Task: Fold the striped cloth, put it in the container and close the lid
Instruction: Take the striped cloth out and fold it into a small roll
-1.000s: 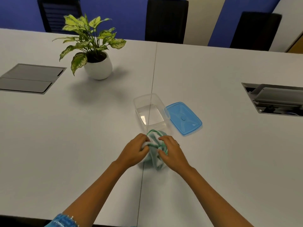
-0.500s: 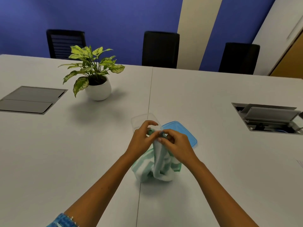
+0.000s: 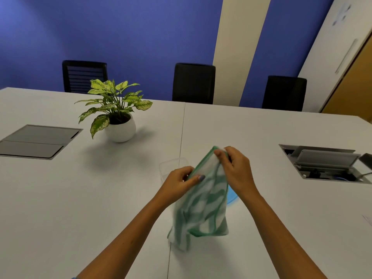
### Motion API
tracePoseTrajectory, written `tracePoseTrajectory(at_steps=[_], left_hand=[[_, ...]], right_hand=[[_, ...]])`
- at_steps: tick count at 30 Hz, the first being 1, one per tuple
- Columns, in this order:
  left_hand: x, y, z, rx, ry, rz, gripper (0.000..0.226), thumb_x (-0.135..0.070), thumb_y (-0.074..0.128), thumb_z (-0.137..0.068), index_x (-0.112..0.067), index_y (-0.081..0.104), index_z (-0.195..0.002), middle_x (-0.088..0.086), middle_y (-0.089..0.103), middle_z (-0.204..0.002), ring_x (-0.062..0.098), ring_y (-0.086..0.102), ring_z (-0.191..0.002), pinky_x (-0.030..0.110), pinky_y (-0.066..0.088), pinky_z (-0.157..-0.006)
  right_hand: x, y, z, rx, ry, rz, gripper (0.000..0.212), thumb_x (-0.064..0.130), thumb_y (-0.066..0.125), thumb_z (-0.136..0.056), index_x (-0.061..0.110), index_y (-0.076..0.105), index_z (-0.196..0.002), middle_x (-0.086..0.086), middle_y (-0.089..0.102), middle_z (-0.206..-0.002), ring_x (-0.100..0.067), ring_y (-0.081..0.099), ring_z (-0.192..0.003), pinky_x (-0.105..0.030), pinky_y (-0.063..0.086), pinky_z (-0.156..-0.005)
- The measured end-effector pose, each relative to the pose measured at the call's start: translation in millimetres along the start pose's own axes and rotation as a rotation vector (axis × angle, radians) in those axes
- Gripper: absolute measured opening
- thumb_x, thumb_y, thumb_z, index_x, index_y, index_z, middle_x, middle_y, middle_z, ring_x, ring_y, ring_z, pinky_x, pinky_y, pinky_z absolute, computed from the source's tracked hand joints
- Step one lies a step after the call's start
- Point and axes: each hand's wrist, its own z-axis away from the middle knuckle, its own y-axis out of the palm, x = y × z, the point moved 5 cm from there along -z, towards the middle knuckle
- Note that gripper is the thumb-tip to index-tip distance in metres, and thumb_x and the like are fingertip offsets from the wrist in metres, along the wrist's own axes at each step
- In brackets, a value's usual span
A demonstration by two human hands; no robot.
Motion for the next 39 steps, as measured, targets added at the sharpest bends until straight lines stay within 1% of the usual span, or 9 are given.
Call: tracePoseTrajectory(at_steps=[4, 7, 13, 16, 24, 27, 30, 33, 39], left_hand=[[25.7, -5.9, 4.4, 0.019, -0.030, -0.098, 0.041, -0.057, 0.061, -0.077, -0.017, 0.068, -0.083, 0.010, 0.065, -0.078, 0.025, 0.059, -0.069, 0.028, 0.046, -0.061], [44.6, -11.9, 10.3, 0.044, -0.066, -0.191, 0.036, -0.053, 0.061, -0.080, -0.017, 0.068, -0.080, 0.002, 0.062, -0.071, 0.011, 0.054, -0.063, 0.025, 0.043, -0.060], [89.4, -20.0, 26.7, 0.092, -0.194, -0.388, 0.029, -0.043, 0.056, -0.088, -0.021, 0.069, -0.102, -0.010, 0.064, -0.087, 0.005, 0.058, -0.075, 0.013, 0.045, -0.069], [104.8, -27.5, 36.7, 0.084, -0.237, -0.440, 0.021, -0.039, 0.055, -0.090, -0.024, 0.068, -0.095, -0.016, 0.059, -0.078, 0.002, 0.055, -0.070, 0.010, 0.041, -0.063], [100.9, -76.8, 37.0, -0.281, -0.365, -0.337, 0.032, -0.038, 0.049, -0.093, -0.013, 0.067, -0.083, 0.004, 0.069, -0.067, 0.018, 0.064, -0.059, 0.030, 0.054, -0.061], [98.7, -84.7, 21.9, -0.044, -0.493, -0.600, 0.032, -0.038, 0.055, -0.089, -0.011, 0.063, -0.104, 0.007, 0.068, -0.097, 0.022, 0.063, -0.086, 0.027, 0.047, -0.070], [54.7, -83.4, 0.3, 0.072, -0.345, -0.571, 0.055, -0.043, 0.061, -0.084, -0.015, 0.048, -0.130, 0.008, 0.055, -0.129, 0.022, 0.054, -0.114, 0.030, 0.044, -0.090], [-33.2, -73.7, -17.4, 0.045, -0.089, -0.175, 0.065, -0.049, 0.061, -0.081, -0.024, 0.039, -0.137, -0.001, 0.052, -0.133, 0.017, 0.052, -0.121, 0.035, 0.045, -0.100], [-152.9, -53.0, -41.9, -0.013, 0.309, 0.002, 0.048, -0.033, 0.061, -0.085, -0.024, 0.049, -0.130, 0.002, 0.065, -0.114, 0.015, 0.064, -0.102, 0.028, 0.054, -0.087]], right_hand=[[-1.0, -28.9, -11.7, -0.136, 0.007, -0.047, 0.036, 0.031, 0.051, -0.094, 0.010, 0.044, -0.066, 0.003, 0.037, -0.055, -0.007, 0.035, -0.050, -0.017, 0.029, -0.047], [1.6, -48.5, -20.2, -0.198, -0.011, -0.086, 0.027, 0.030, 0.050, -0.095, 0.010, 0.054, -0.078, 0.003, 0.048, -0.061, -0.003, 0.042, -0.054, -0.014, 0.034, -0.051], [22.2, -87.3, -44.2, -0.333, -0.087, -0.051, 0.023, 0.028, 0.046, -0.097, 0.012, 0.053, -0.082, 0.009, 0.047, -0.065, 0.008, 0.048, -0.057, -0.007, 0.036, -0.052], [41.3, -107.2, -59.6, -0.391, -0.146, -0.042, 0.023, 0.030, 0.046, -0.097, 0.011, 0.055, -0.088, 0.011, 0.047, -0.066, 0.009, 0.047, -0.057, -0.007, 0.036, -0.052], [82.0, -137.3, -81.7, -0.585, -0.244, -0.143, 0.021, 0.036, 0.050, -0.094, 0.015, 0.050, -0.097, 0.017, 0.051, -0.079, 0.008, 0.049, -0.065, -0.011, 0.042, -0.064], [86.0, -124.9, -83.8, -0.466, -0.251, -0.071, 0.029, 0.035, 0.055, -0.092, 0.006, 0.060, -0.093, 0.005, 0.055, -0.074, 0.005, 0.049, -0.061, -0.009, 0.039, -0.060], [88.6, -99.1, -79.7, -0.280, -0.265, -0.034, 0.027, 0.033, 0.061, -0.088, 0.007, 0.068, -0.089, -0.007, 0.063, -0.080, -0.006, 0.054, -0.069, -0.011, 0.041, -0.063], [94.3, -70.4, -71.9, -0.082, -0.265, -0.029, 0.012, 0.026, 0.066, -0.084, 0.016, 0.070, -0.085, -0.002, 0.059, -0.079, -0.009, 0.052, -0.070, -0.009, 0.042, -0.065], [90.3, -35.2, -58.0, 0.107, -0.144, -0.070, 0.019, 0.020, 0.063, -0.087, 0.012, 0.058, -0.103, -0.001, 0.058, -0.083, -0.012, 0.057, -0.075, -0.015, 0.049, -0.067]])
